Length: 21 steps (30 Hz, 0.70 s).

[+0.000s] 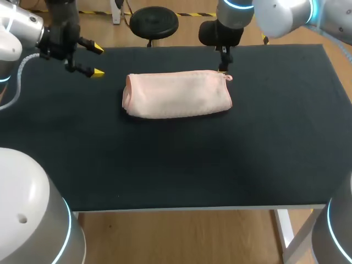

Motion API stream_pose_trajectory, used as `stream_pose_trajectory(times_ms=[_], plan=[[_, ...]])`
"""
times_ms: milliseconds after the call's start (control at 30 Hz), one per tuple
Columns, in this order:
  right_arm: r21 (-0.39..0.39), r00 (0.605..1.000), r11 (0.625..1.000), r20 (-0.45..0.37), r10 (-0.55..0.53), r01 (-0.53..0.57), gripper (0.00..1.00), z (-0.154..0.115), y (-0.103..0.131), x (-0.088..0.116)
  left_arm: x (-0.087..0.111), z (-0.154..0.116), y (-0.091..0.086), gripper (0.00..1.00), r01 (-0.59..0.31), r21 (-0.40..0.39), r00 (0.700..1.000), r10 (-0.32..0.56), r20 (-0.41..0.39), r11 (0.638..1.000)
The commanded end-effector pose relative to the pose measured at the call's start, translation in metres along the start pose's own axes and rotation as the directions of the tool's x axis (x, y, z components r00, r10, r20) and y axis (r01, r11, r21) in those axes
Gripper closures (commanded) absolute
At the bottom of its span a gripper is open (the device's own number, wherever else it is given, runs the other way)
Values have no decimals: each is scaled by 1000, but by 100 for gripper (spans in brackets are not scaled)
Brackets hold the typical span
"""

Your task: Fold the towel

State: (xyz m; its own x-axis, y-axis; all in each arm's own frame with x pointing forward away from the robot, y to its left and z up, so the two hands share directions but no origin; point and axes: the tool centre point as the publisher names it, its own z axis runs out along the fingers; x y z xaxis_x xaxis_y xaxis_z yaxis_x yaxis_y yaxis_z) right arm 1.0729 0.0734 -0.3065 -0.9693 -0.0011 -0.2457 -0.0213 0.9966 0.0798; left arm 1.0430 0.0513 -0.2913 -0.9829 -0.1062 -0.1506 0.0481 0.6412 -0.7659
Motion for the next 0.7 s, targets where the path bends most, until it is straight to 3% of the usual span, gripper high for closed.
stream_pose_trajectory(times_ms=[33,67,133,200,233,400,600,700], plan=[[-185,902,889,-204,381,-418,0,-20,-6,-21,0,1,1,0,-2,2,1000,2,1,1000],[-218,853,831,-243,462,-512,0,-22,-10,-24,0,1,1,0,-2,2,1000,2,1,1000],[-241,714,676,-330,618,-696,0,-24,-21,-30,0,1,1,0,-2,2,1000,2,1,1000],[-239,608,562,-381,696,-792,0,-24,-31,-30,0,1,1,0,-2,2,1000,2,1,1000],[-233,532,479,-419,736,-846,0,-24,-36,-31,0,1,1,0,-2,2,1000,2,1,1000],[-196,267,184,-603,751,-963,0,-17,-52,-25,0,1,1,0,-2,2,1000,2,1,1000],[-143,67,-58,-740,669,-988,0,-3,-58,-15,0,1,1,0,-2,2,1000,2,1,1000],[-103,-7,-139,-781,624,-985,0,7,-58,-9,0,1,1,0,-2,2,1000,2,1,1000]])
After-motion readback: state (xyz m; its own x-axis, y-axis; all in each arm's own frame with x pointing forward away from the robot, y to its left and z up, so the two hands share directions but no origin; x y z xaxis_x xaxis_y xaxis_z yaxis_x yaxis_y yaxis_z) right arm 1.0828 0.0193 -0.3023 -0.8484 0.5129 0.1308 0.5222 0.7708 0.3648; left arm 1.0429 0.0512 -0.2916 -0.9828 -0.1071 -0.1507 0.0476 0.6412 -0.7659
